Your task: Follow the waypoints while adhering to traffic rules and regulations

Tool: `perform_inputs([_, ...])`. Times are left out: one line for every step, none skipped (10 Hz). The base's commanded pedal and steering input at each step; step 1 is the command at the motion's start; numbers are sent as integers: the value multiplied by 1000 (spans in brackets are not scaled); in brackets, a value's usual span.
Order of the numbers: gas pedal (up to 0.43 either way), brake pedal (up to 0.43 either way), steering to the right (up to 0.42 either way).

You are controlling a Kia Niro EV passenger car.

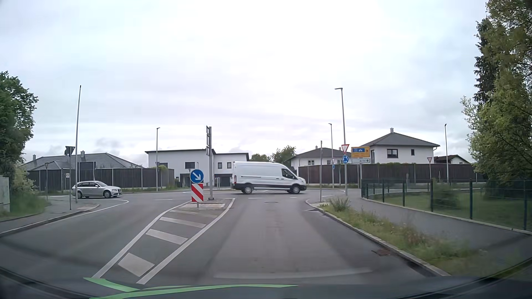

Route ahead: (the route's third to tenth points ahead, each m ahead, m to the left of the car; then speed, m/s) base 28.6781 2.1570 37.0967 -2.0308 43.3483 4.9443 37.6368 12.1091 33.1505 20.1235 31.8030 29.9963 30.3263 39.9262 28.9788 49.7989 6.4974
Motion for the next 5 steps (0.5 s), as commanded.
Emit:
perform_inputs([0, 0, 1])
perform_inputs([0, 0, 1])
perform_inputs([0, 0, 1])
perform_inputs([0, 0, 0])
perform_inputs([0, 0, 0])
